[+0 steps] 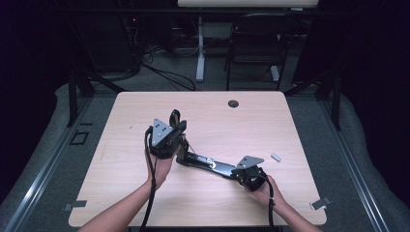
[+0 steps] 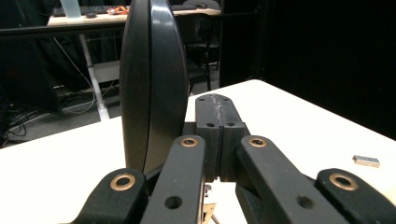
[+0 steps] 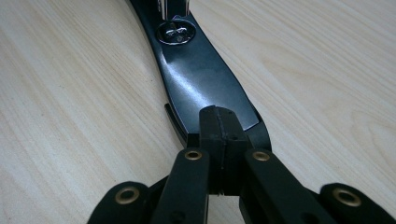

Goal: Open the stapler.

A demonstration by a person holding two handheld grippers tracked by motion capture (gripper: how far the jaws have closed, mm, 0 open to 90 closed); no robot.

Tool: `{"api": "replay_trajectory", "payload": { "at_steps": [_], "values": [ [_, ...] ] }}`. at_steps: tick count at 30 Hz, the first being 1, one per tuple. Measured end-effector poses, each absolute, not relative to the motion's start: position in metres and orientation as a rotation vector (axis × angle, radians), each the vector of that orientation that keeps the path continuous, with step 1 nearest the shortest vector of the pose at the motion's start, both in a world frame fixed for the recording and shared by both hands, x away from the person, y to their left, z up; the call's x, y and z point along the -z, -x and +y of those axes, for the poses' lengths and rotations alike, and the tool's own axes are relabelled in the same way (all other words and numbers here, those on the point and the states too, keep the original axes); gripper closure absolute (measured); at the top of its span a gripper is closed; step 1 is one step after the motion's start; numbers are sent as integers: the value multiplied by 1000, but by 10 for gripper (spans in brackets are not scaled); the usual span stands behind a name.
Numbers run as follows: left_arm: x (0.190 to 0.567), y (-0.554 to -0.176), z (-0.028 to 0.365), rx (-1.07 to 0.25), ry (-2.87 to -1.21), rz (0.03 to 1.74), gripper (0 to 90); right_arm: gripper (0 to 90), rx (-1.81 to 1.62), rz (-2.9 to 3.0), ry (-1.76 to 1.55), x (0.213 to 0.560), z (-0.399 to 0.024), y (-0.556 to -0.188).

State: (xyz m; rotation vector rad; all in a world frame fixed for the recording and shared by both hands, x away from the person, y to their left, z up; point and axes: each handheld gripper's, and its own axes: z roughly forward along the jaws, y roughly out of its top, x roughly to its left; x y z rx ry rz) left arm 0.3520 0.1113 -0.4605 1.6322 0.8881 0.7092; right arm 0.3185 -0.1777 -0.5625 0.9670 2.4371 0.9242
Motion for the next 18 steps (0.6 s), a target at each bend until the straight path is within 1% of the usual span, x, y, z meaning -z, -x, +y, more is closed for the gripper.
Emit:
{"api": "replay_trajectory", "payload": {
  "at_steps": [18],
  "values": [
    [473, -353, 115, -721, -1703, 911, 900, 900, -923, 2439, -966, 563, -178, -319]
  ]
}}
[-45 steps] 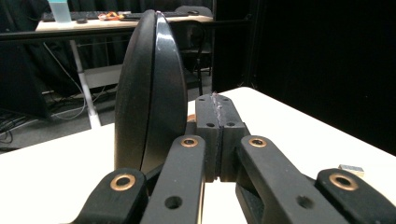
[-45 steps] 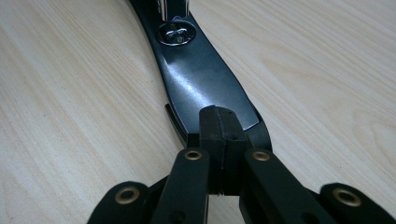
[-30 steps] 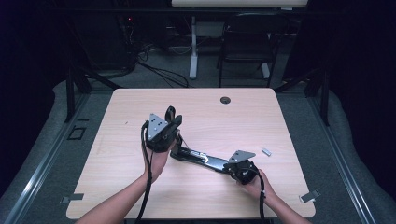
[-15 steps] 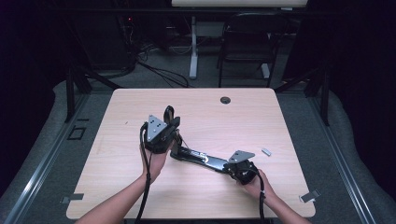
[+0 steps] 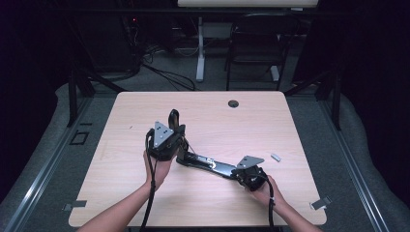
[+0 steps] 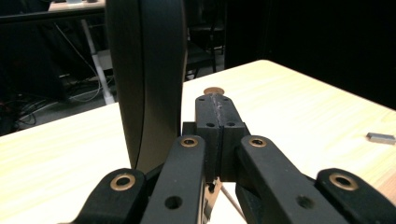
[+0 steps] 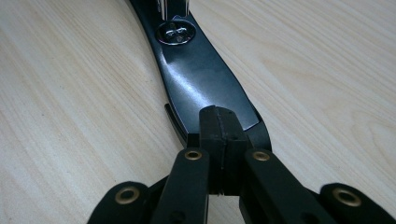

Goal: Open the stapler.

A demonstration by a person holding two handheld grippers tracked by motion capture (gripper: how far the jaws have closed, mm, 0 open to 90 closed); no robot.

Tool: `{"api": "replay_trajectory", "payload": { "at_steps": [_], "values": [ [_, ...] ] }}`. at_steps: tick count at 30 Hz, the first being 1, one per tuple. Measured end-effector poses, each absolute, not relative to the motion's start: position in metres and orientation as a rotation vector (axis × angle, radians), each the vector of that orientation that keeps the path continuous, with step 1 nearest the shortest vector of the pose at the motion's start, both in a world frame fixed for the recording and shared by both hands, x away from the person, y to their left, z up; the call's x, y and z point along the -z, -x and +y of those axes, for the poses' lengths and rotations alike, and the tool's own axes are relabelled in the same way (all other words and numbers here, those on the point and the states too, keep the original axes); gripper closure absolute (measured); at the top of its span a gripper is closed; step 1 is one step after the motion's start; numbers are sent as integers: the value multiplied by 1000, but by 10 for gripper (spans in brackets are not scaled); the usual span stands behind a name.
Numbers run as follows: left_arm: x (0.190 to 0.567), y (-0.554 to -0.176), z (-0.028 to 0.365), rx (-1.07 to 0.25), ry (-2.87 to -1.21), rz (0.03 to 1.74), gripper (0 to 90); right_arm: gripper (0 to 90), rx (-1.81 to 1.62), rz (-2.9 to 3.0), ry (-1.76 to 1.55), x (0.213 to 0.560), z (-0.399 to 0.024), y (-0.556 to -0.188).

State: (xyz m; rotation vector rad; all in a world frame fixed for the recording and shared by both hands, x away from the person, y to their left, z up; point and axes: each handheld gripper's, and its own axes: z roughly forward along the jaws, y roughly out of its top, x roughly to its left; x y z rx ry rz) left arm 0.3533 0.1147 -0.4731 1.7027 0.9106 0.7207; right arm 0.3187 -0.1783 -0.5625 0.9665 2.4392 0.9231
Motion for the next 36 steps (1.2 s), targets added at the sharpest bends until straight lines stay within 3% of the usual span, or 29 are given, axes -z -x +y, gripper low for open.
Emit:
{"api": "replay_trajectory", "payload": {
  "at_steps": [28, 36],
  "values": [
    [478, -357, 133, -717, -1711, 979, 900, 900, -918, 2434, -970, 562, -178, -318],
    [486, -370, 170, -695, -1654, 1149, 900, 900, -919, 2436, -968, 562, -178, -319]
  ]
}}
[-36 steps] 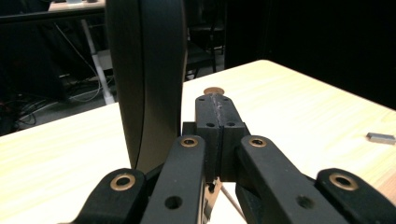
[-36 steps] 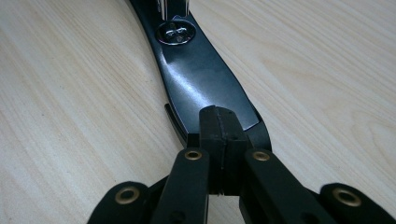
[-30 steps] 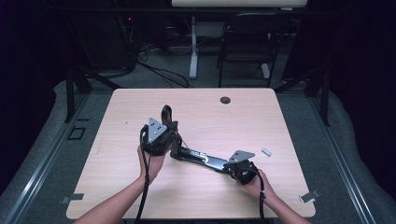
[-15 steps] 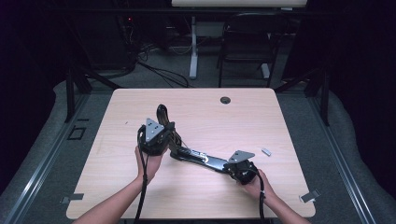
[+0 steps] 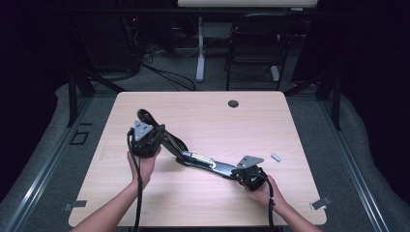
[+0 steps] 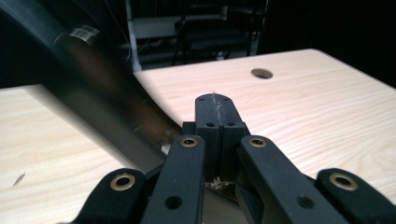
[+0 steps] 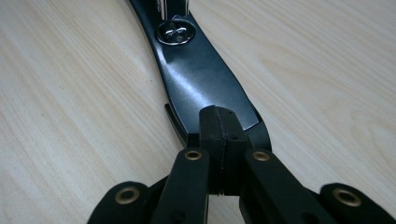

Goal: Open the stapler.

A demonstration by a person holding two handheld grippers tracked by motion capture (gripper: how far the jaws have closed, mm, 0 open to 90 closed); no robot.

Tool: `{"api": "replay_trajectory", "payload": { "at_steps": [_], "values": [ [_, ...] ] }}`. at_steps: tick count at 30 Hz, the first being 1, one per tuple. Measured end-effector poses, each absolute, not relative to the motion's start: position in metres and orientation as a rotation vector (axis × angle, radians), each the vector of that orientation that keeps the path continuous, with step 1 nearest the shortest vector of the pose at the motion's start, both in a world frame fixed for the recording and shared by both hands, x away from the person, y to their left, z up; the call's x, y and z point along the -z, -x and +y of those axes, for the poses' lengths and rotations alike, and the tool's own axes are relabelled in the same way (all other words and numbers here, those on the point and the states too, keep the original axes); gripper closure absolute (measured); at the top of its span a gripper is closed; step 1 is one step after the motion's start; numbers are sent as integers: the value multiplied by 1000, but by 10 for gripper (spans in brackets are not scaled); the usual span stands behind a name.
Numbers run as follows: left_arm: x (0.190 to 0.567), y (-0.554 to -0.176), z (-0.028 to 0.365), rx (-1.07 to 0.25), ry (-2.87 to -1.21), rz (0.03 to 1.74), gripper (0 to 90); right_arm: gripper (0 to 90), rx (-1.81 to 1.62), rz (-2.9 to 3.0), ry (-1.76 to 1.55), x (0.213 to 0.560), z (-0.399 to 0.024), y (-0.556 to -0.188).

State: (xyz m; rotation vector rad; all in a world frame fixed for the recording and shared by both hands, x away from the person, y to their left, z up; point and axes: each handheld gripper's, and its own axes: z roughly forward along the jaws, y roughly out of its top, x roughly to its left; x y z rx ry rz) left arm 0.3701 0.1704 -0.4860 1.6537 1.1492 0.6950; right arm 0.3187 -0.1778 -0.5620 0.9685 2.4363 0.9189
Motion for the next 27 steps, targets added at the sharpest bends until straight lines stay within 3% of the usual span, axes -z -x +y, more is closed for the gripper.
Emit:
{"api": "replay_trajectory", "payload": {
  "at_steps": [10, 16, 18, 21, 27],
  "values": [
    [481, -365, 168, -693, -1683, 1127, 892, 900, -915, 2442, -973, 562, -178, -320],
    [468, -349, 166, -584, -1735, 1065, 588, 900, -913, 2462, -973, 561, -179, -322],
    [467, -343, 167, -556, -1754, 1051, 506, 856, -887, 2478, -949, 559, -178, -324],
    [466, -334, 171, -495, -1772, 1036, 413, 808, -845, 2515, -952, 555, -179, -326],
    [464, -322, 187, -451, -1771, 1054, 318, 679, -846, 2566, -975, 546, -180, -330]
  ]
}}
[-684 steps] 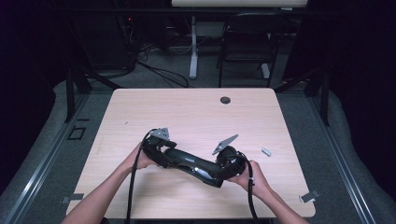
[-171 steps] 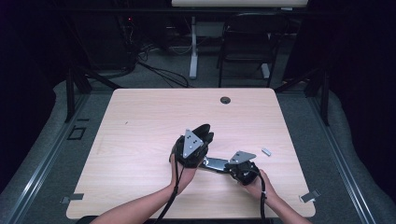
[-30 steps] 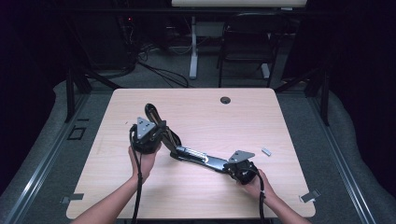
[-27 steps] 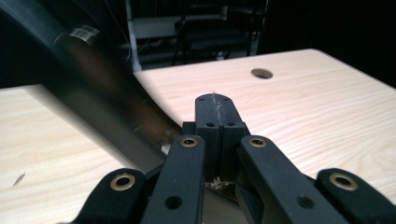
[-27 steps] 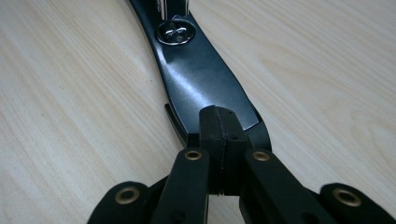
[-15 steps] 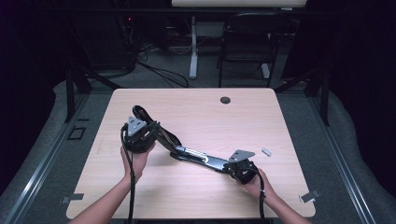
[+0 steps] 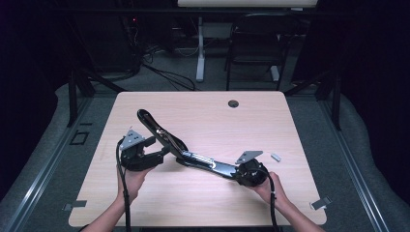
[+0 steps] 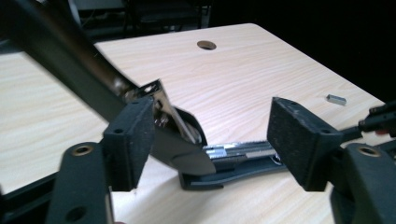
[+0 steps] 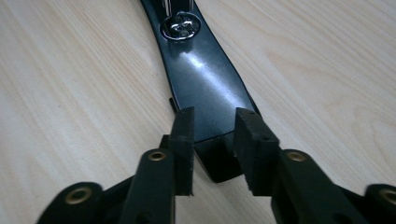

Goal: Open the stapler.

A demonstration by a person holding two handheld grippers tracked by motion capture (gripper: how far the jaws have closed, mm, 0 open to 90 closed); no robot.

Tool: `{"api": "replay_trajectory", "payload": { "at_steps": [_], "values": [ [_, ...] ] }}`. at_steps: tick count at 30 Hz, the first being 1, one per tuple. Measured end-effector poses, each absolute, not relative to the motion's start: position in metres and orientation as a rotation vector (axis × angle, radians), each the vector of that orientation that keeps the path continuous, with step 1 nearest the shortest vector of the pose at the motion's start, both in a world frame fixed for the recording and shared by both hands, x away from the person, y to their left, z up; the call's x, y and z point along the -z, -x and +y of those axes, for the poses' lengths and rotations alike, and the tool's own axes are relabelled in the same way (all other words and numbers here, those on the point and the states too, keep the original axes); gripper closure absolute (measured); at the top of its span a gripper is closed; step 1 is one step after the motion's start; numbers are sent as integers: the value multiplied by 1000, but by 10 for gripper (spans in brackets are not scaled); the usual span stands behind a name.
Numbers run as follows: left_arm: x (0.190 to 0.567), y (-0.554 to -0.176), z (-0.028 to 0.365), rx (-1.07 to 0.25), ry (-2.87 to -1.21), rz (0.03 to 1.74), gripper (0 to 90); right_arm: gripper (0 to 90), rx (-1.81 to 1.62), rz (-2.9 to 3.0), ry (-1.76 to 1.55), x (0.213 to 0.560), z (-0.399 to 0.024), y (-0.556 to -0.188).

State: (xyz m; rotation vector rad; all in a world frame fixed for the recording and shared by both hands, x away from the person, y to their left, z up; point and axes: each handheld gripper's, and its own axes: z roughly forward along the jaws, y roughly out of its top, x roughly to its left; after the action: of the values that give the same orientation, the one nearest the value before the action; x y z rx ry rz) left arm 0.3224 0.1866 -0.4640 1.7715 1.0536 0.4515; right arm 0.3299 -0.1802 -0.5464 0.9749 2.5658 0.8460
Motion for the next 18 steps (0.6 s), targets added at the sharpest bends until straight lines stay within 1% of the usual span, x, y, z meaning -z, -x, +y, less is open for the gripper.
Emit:
{"api": "replay_trajectory", "payload": {
  "at_steps": [3, 5, 8, 11, 13, 15, 18],
  "values": [
    [465, -320, 194, -441, -1760, 1094, 270, 580, -867, 2590, -1005, 536, -186, -333],
    [468, -321, 202, -423, -1760, 1129, 232, 487, -864, 2623, -1017, 533, -189, -336],
    [472, -325, 209, -403, -1756, 1178, 181, 403, -848, 2657, -1015, 527, -196, -340],
    [475, -330, 213, -405, -1738, 1205, 157, 310, -821, 2662, -1009, 523, -201, -345],
    [476, -332, 214, -401, -1746, 1214, 151, 301, -791, 2676, -1027, 521, -206, -348],
    [478, -334, 216, -398, -1747, 1230, 126, 289, -766, 2667, -1032, 519, -209, -349],
    [481, -339, 219, -386, -1747, 1251, 93, 248, -728, 2617, -1057, 515, -217, -353]
  ]
}}
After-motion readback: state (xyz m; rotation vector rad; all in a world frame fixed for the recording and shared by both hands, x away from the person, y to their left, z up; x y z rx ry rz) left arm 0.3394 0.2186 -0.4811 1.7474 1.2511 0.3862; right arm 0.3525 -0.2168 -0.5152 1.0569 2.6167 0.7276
